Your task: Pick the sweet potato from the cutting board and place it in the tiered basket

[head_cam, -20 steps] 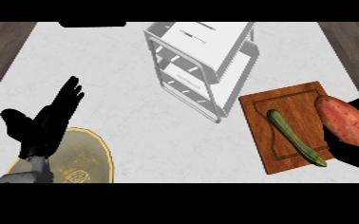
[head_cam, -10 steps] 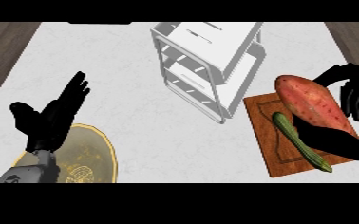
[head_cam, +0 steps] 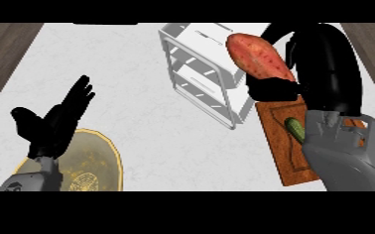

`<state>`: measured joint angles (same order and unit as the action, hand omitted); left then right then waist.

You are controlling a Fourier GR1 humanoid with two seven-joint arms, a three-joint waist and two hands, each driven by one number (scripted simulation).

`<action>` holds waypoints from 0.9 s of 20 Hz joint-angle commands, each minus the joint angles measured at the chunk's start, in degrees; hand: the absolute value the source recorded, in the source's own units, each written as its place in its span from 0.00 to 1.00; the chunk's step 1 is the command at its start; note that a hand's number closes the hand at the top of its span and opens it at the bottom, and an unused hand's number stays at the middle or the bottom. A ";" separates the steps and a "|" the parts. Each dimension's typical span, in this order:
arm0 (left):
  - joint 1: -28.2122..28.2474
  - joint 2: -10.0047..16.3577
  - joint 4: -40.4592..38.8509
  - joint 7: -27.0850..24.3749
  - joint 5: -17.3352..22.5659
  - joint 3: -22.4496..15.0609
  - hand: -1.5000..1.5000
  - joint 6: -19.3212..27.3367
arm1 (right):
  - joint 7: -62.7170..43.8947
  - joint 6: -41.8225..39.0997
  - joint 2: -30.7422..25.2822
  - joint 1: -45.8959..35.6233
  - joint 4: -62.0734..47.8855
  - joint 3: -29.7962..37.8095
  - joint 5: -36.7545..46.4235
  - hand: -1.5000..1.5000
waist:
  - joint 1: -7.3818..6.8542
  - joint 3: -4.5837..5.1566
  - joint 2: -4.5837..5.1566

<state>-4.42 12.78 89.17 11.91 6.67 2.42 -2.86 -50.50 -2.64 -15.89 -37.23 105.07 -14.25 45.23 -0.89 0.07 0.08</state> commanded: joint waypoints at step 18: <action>0.60 -0.75 3.26 1.73 -0.97 0.52 0.50 -1.24 | 8.31 10.61 10.93 -10.81 -32.91 3.03 9.67 1.00 | -0.34 -0.06 0.19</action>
<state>-3.42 12.26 90.58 12.28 6.16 3.69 -4.29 -44.13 2.76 -7.21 -47.21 82.42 -9.40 49.86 -0.24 -0.29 -1.43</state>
